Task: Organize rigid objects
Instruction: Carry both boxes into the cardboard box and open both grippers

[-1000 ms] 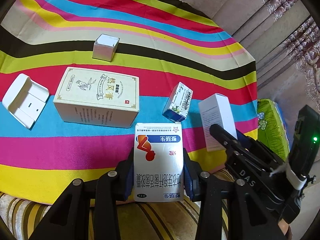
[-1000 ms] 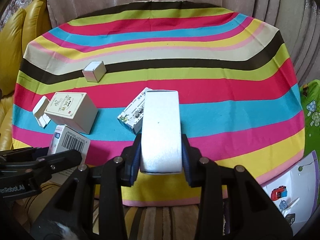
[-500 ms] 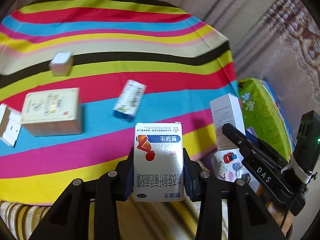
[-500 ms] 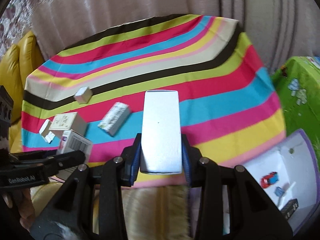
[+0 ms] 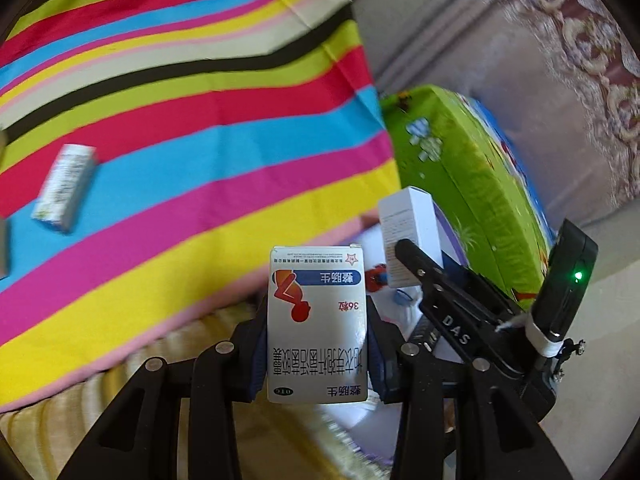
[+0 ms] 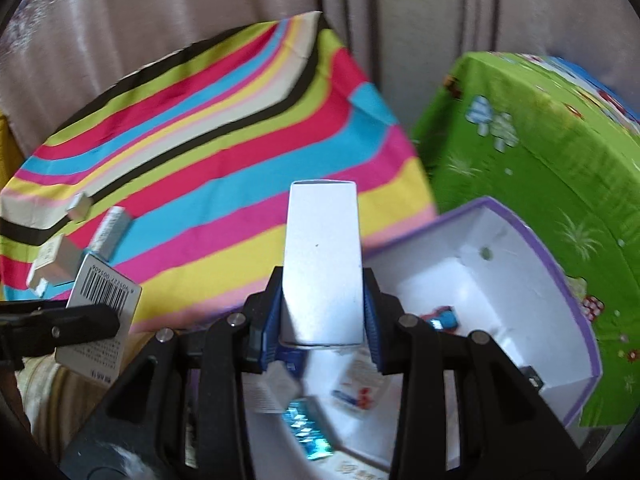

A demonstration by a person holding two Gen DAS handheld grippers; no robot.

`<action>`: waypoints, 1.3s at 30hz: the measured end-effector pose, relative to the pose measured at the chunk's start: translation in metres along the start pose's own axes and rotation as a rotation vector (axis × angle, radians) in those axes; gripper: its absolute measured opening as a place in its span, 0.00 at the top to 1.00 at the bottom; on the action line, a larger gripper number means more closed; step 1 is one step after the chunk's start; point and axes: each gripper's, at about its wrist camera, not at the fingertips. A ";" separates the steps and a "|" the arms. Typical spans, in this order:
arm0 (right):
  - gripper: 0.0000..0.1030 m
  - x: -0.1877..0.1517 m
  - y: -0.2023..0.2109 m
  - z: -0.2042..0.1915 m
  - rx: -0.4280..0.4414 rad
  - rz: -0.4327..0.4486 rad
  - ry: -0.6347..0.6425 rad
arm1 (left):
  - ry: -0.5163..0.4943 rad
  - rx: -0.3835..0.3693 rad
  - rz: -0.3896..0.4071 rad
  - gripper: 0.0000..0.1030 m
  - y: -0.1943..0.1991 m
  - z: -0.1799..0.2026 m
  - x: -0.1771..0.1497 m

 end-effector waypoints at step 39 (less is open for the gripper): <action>0.61 -0.028 -0.014 0.055 -0.065 -0.053 -0.100 | -0.059 -0.011 -0.077 0.50 -0.053 0.030 -0.015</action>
Point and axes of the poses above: each gripper's, at about its wrist camera, not at the fingertips, and y roughly against the way its jaws point, z to its right, x to its top, and after that the axes turned 7 degrees about y, right-handed
